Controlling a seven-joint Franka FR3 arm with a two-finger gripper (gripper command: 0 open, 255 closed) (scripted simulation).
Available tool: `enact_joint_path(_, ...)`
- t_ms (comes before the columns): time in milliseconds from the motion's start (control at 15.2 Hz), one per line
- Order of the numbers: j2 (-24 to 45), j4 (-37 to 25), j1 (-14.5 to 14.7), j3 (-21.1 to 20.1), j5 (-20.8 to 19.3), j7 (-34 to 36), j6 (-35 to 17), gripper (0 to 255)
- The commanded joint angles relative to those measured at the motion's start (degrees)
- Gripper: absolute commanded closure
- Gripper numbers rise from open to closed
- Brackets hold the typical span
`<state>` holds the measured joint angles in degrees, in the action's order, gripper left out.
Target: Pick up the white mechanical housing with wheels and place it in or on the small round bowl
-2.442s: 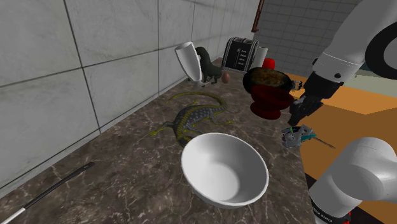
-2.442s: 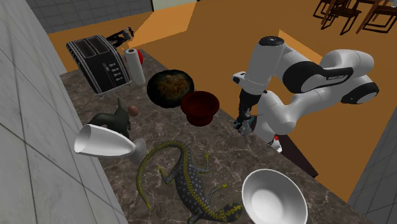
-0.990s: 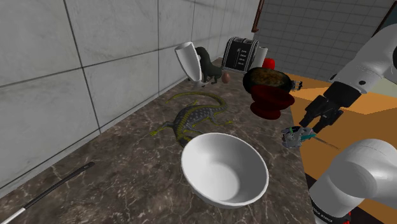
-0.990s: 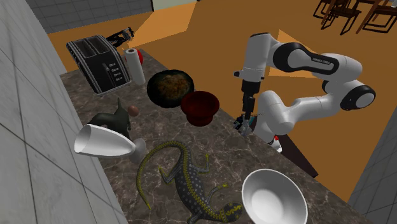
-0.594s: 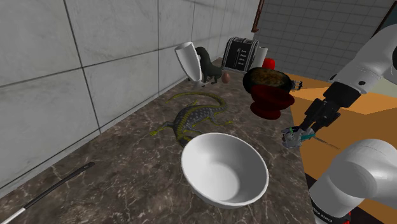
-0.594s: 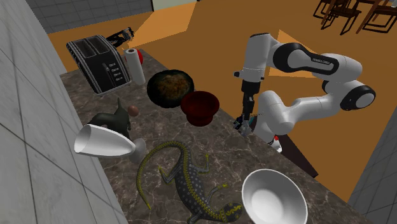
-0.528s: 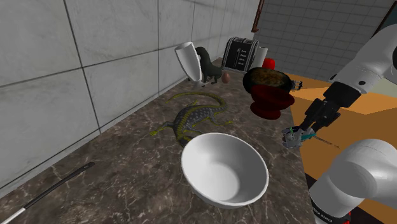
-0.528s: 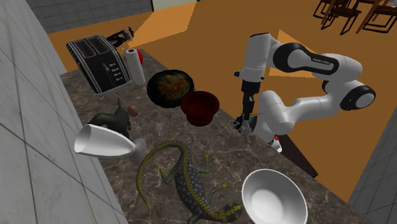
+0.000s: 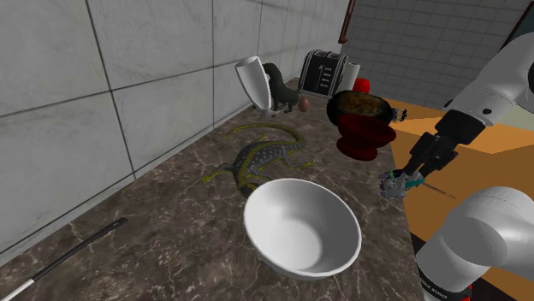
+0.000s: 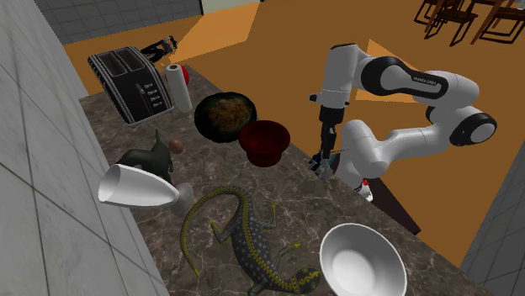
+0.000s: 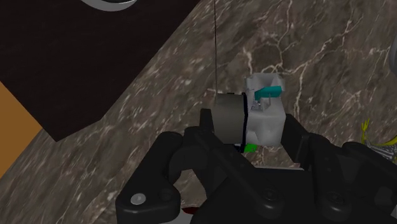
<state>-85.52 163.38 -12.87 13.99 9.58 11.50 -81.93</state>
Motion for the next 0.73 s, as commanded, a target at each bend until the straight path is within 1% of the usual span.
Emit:
enact_joint_path(0, 0.49, -0.83, 0.22, -0.18, 0.16, 0.2, 0.41, 255)
enact_joint_path(660, 5.51, -9.87, 2.14, -1.59, 1.78, 2.18, 3.84, 255)
